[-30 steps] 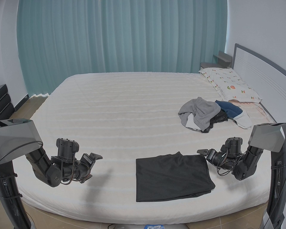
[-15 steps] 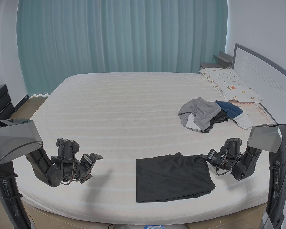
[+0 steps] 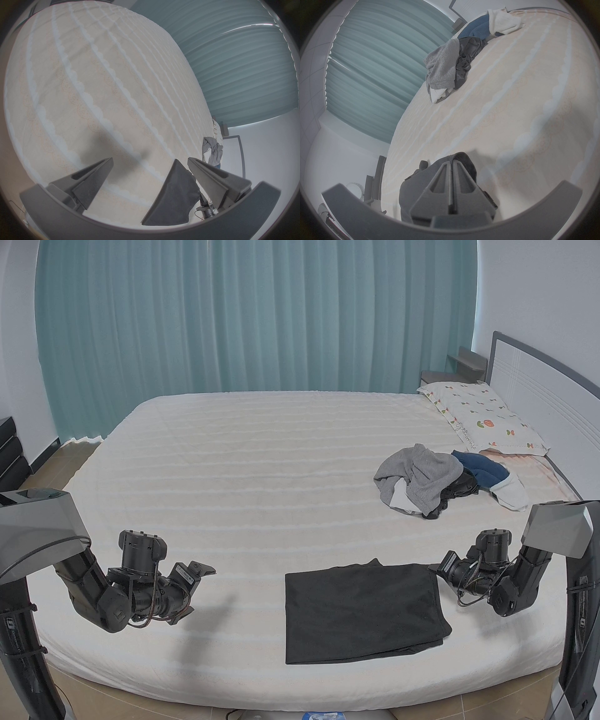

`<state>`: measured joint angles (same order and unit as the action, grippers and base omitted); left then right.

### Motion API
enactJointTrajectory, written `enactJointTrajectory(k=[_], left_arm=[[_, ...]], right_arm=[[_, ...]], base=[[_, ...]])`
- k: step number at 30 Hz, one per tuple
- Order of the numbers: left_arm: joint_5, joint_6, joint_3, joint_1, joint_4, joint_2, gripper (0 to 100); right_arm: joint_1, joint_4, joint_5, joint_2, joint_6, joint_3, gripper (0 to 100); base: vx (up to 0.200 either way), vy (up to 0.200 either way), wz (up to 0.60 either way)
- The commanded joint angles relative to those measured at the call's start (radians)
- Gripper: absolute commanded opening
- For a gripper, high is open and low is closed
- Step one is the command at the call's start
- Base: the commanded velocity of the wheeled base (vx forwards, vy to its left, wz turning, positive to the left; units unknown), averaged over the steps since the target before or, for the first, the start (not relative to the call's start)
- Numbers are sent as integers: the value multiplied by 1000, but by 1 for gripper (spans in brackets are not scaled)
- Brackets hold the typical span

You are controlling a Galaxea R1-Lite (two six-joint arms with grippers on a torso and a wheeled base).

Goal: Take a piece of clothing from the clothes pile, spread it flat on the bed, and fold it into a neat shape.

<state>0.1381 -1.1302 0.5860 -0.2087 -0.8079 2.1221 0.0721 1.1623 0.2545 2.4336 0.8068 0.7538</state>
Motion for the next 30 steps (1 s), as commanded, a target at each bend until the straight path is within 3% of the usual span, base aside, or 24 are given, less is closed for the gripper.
enactJointTrajectory(k=[1,30], left_arm=[[0,0,0,0,-1,2,100],[-2,0,0,0,-1,2,100]], right_arm=[[-6,0,0,13,0,5,0],[-29,-1,-29,35,-6,27,0]], base=[[0,0,0],[0,0,0]])
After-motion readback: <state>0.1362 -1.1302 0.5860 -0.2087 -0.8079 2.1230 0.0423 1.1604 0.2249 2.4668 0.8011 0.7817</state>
